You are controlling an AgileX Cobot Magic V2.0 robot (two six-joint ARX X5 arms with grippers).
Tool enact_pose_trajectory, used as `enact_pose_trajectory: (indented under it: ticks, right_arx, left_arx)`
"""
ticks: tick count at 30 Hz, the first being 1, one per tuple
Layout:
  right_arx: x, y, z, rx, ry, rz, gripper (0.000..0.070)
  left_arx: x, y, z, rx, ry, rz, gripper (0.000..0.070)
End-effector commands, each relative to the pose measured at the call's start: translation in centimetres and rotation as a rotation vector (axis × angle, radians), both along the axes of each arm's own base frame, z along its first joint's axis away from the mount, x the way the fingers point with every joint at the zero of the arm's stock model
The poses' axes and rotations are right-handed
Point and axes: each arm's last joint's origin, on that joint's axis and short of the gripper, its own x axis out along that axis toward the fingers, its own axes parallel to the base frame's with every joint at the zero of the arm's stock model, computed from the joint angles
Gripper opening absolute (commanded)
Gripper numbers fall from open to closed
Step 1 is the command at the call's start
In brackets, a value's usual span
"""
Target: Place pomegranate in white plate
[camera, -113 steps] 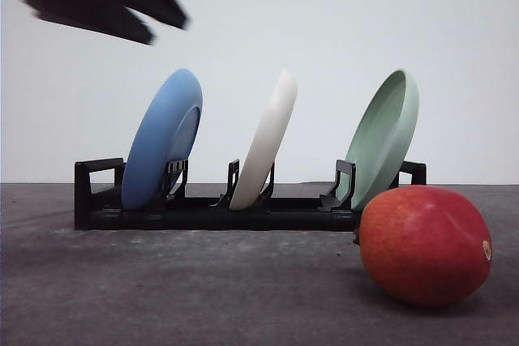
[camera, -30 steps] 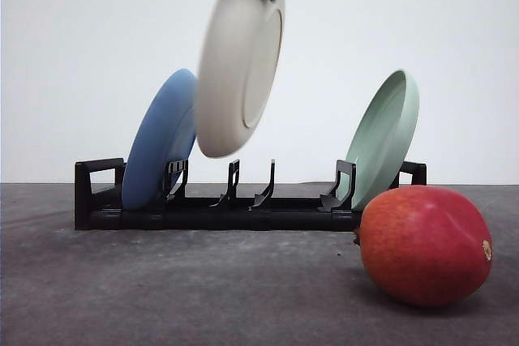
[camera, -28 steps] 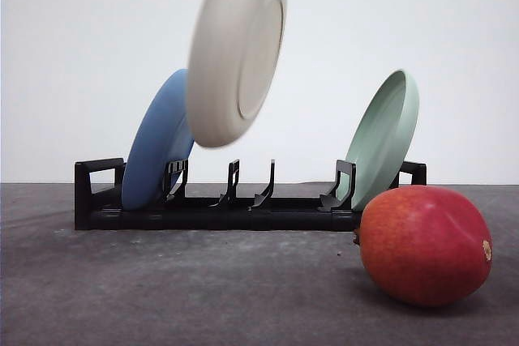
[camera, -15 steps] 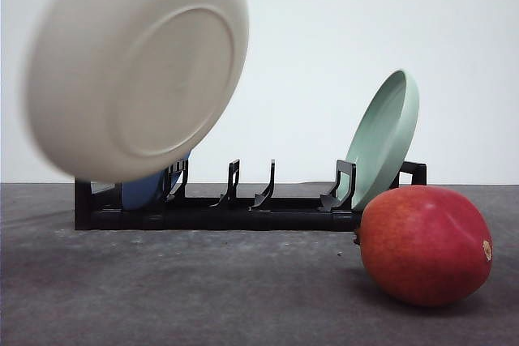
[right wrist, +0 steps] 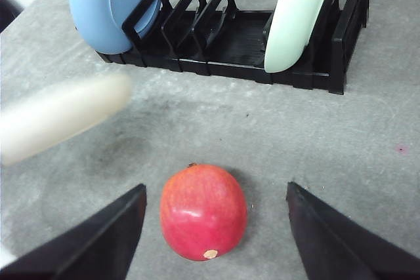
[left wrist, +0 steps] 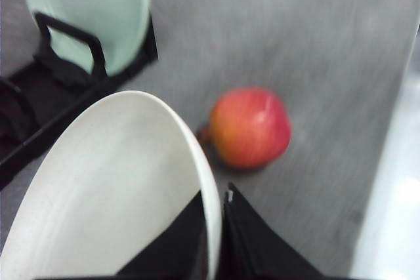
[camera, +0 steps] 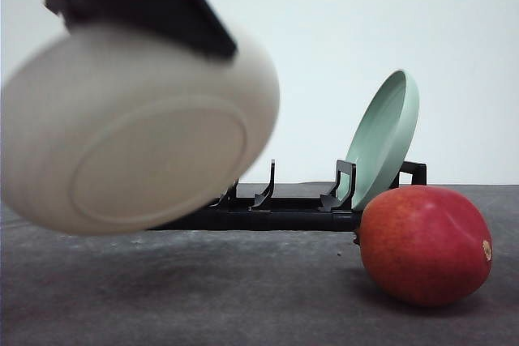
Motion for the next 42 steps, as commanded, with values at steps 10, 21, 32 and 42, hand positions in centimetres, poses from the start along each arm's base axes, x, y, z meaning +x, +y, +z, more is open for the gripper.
enact_pose_trajectory:
  ticks: [10,21,32,42]
  right_arx:
    - [0.0,0.0,0.6,0.012,-0.018,-0.001,0.0428]
    - [0.0,0.0,0.6,0.012,-0.018,-0.001,0.0428]
    - [0.0,0.0,0.6,0.012,-0.018,-0.001,0.0428]
    - [0.0,0.0,0.6,0.012,-0.017,-0.001,0.0428]
  left_arx:
    - [-1.2,-4.1,-3.7,0.274,-0.223,-0.149,0.0009]
    - [-2.4,-5.5,-5.9,0.405,-0.275,-0.175,0.0009]
    - [-2.5,-5.1,-6.6,0.452,-0.206,-0.154,0.0354]
    - [-1.6,-4.5,-3.4,0.301,0.088,-0.048,0.0395]
